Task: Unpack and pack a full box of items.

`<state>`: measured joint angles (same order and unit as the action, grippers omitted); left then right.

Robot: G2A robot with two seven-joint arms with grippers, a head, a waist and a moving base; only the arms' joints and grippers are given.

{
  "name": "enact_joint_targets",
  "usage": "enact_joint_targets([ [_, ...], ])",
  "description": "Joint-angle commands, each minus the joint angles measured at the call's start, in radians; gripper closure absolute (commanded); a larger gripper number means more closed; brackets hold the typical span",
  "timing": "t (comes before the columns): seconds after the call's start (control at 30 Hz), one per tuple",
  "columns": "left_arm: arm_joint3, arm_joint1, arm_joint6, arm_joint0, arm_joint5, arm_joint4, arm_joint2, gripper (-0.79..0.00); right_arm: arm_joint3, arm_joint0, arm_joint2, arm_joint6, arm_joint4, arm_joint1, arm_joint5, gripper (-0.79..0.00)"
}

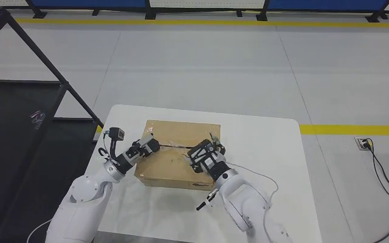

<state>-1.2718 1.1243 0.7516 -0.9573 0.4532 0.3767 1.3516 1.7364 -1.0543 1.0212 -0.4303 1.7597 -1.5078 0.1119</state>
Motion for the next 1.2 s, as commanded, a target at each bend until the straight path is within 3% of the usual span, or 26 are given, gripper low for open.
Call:
enact_joint_targets([
  [0.0,-0.002,0.0,0.0,0.0,0.0,-0.001,-0.001,-0.785,-0.02,0.026,-0.065,-0.05,0.164,-0.007,-0.048,-0.785],
  [0.13,-0.004,0.0,0.0,-0.003,-0.001,0.003,0.001,-0.785,-0.081,0.082,-0.168,-0.159,0.32,-0.03,-0.103,-0.785],
  [0.53,-0.008,-0.002,0.002,-0.009,0.0,0.01,0.012,-0.785,-0.187,0.163,-0.235,-0.273,0.409,-0.074,-0.113,-0.785],
  [0.9,-0.005,-0.002,0.002,-0.012,0.003,0.016,0.018,-0.785,-0.214,0.197,-0.181,-0.308,0.454,-0.106,-0.299,-0.785],
  [1.17,-0.008,-0.003,-0.001,-0.018,0.009,0.017,0.024,-0.785,-0.209,0.211,-0.123,-0.252,0.378,-0.124,-0.35,-0.785],
])
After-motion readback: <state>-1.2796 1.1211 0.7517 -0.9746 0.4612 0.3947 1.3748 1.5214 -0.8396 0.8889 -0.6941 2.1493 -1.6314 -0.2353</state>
